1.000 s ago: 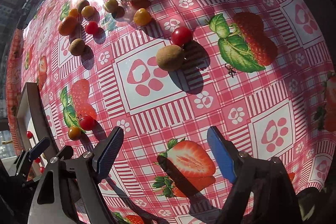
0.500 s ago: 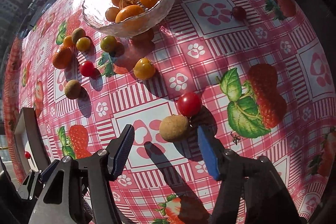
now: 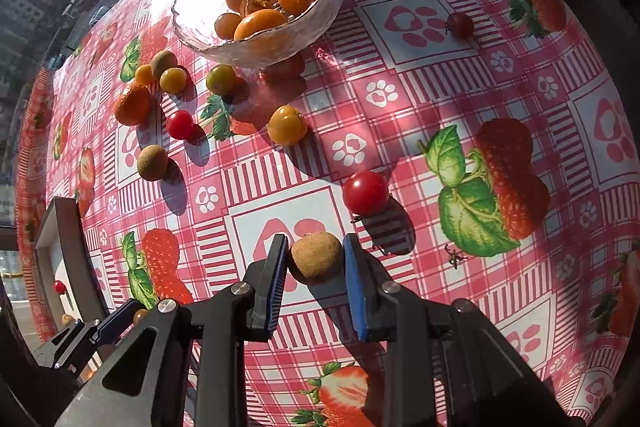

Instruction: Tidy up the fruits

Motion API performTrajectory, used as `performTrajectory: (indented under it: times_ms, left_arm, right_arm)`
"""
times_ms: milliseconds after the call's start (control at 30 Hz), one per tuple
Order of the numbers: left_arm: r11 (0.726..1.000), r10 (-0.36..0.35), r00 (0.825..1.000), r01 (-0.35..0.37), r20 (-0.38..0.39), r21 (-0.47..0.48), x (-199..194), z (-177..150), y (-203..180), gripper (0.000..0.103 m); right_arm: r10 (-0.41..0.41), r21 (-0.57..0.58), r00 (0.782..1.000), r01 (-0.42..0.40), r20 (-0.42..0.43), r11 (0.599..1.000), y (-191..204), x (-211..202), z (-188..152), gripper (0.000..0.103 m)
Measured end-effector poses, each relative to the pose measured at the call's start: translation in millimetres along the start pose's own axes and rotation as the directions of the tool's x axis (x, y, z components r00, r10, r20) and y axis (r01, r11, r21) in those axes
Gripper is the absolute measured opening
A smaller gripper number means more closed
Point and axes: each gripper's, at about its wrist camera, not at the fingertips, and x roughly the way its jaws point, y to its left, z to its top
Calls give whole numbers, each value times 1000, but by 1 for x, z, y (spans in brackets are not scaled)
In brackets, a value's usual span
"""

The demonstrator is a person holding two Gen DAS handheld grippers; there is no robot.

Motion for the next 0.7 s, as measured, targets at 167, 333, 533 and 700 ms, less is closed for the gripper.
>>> performTrajectory:
  times_ms: [167, 333, 533, 700]
  left_arm:
    - [999, -28, 1000, 28, -6, -26, -5, -13, 10, 26]
    - [998, -56, 998, 56, 4, -34, -13, -21, 18, 26]
    - [998, -63, 998, 63, 24, -31, -29, -29, 23, 26]
    - [995, -79, 996, 82, 46, -56, -46, -33, 35, 26]
  right_arm:
    - [27, 1, 999, -27, -17, 1000, -1, -8, -20, 30]
    - [51, 5, 998, -50, -42, 999, 2, -10, -41, 30]
    - [64, 7, 996, -64, -58, 998, 6, -16, -56, 30]
    - [64, -5, 996, -65, -58, 998, 15, -20, -58, 30]
